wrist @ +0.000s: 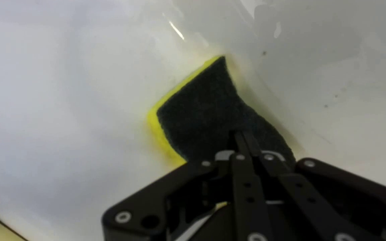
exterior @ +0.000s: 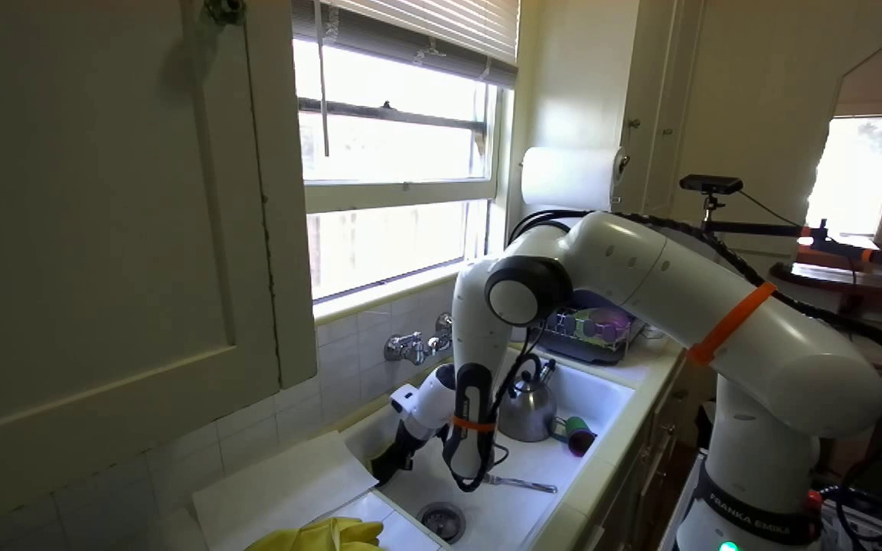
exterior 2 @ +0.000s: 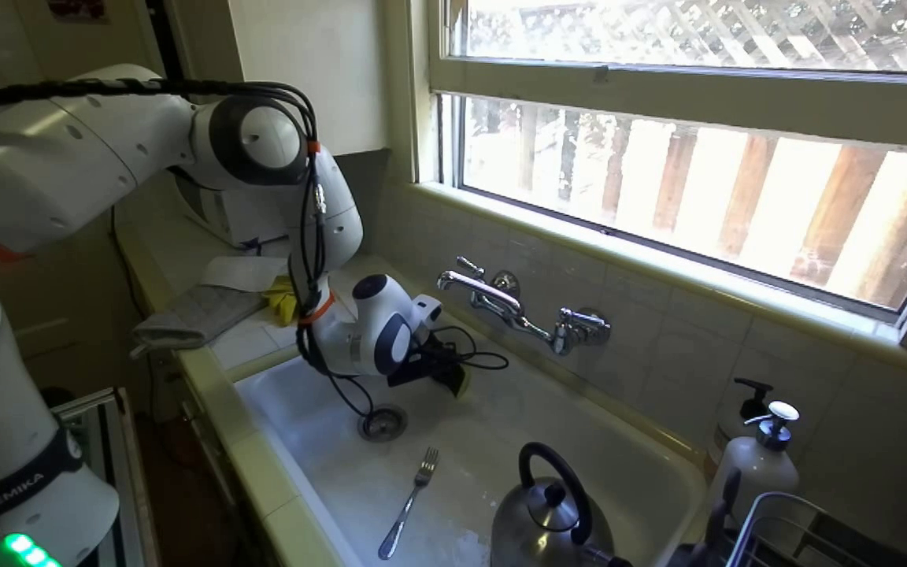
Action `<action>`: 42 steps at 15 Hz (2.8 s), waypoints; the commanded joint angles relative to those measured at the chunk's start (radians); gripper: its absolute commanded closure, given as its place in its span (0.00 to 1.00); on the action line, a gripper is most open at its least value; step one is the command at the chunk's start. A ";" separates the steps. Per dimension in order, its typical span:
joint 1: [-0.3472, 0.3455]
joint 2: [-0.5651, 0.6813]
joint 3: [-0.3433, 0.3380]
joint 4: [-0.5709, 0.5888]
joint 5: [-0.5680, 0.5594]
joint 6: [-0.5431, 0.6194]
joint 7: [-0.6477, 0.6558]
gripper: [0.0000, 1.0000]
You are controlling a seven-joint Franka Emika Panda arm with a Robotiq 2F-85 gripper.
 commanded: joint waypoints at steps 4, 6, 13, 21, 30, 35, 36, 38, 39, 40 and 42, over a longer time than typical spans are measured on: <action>-0.006 0.064 0.009 0.066 0.049 0.081 -0.056 1.00; -0.011 0.081 0.013 0.080 0.049 0.081 -0.064 1.00; 0.007 0.124 -0.026 0.121 0.085 0.020 -0.082 1.00; 0.071 0.136 -0.128 0.091 0.139 -0.125 -0.081 1.00; 0.119 0.182 -0.250 0.077 0.070 -0.244 -0.074 1.00; 0.128 0.198 -0.284 0.048 0.032 -0.244 -0.106 1.00; 0.115 0.190 -0.276 0.038 0.008 -0.236 -0.122 1.00; 0.081 0.165 -0.256 0.012 -0.057 -0.207 -0.163 1.00; 0.074 0.157 -0.256 0.003 -0.082 -0.200 -0.177 1.00; 0.070 0.153 -0.259 -0.004 -0.098 -0.194 -0.183 1.00; 0.079 0.150 -0.275 -0.018 -0.103 -0.195 -0.179 1.00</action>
